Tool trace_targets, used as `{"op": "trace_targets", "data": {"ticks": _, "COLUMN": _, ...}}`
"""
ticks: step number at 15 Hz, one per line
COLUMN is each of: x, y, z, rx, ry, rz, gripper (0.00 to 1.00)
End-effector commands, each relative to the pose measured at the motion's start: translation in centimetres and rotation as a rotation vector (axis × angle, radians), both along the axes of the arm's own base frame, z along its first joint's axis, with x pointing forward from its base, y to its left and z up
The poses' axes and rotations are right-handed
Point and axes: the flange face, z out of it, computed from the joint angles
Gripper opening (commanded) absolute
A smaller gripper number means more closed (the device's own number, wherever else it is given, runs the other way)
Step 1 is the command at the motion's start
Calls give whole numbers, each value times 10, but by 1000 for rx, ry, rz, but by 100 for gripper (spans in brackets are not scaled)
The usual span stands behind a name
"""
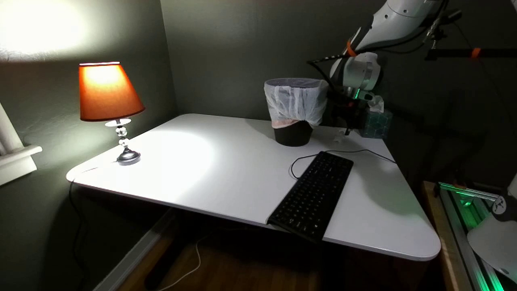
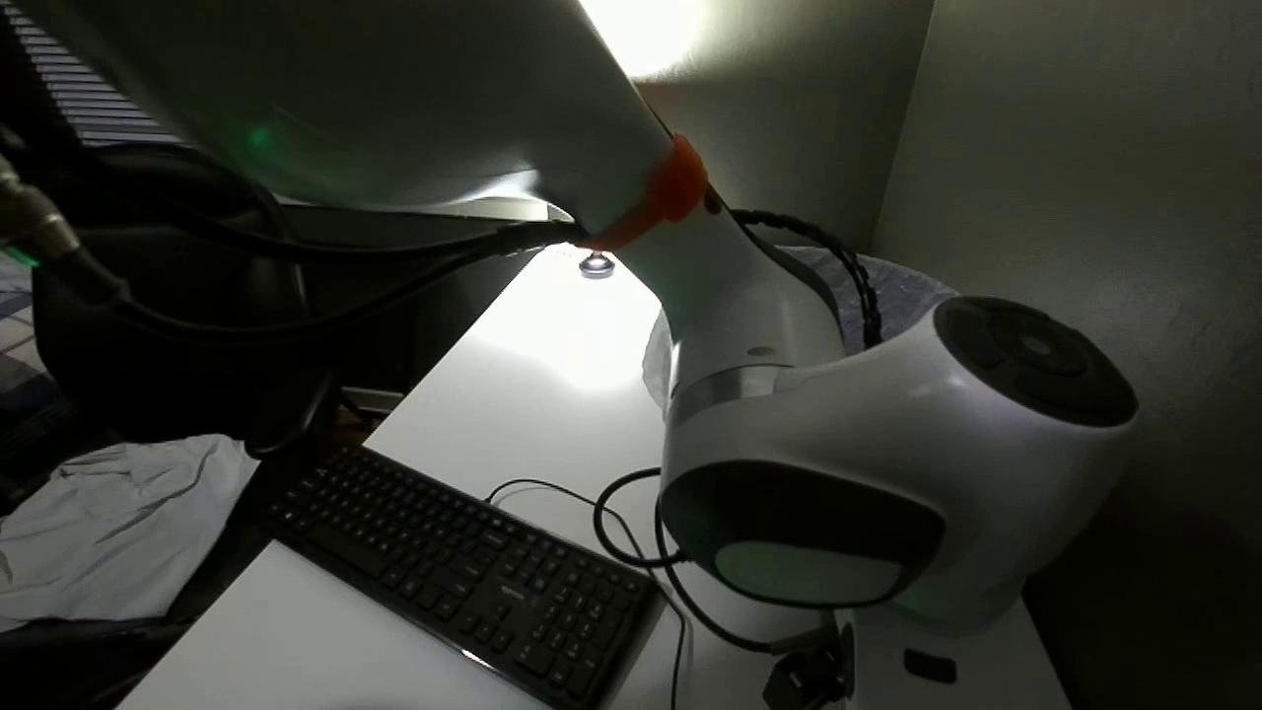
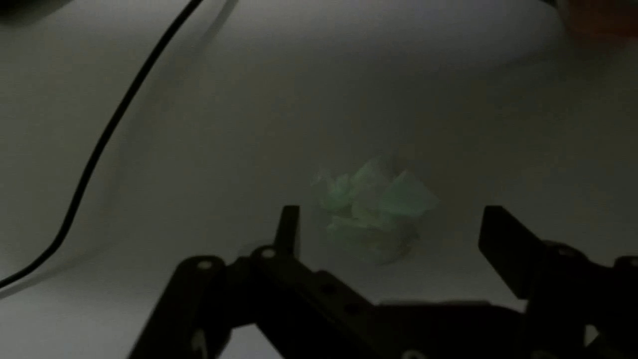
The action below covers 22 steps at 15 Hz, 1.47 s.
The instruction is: Pick up the bucket then put the white paper into it
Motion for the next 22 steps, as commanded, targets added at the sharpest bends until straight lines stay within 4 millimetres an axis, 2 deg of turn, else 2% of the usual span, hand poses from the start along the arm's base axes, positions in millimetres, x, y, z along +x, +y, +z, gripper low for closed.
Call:
{"op": "trace_targets", "data": {"ticks": 1, "x": 5, "y": -5, "z": -11, "rx": 31, "ry": 16, "rz": 20, "gripper": 62}}
{"op": "trace_targets", "data": {"ticks": 4, "x": 7, "y": -6, "z": -12, "rx": 39, "ry": 21, "rz": 24, "gripper": 36}}
{"op": "trace_targets", "data": {"ticks": 9, "x": 9, "y": -7, "z": -12, "rx": 54, "ry": 37, "rz": 31, "gripper": 1}}
{"op": "trace_targets", "data": {"ticks": 16, "x": -6, "y": -4, "z": 16, "rx": 1, "ry": 127, "rz": 60, "gripper": 0}}
{"op": "trace_targets", "data": {"ticks": 22, "x": -7, "y": 13, "z": 66, "rx": -162, "ry": 167, "rz": 95, "gripper": 0}}
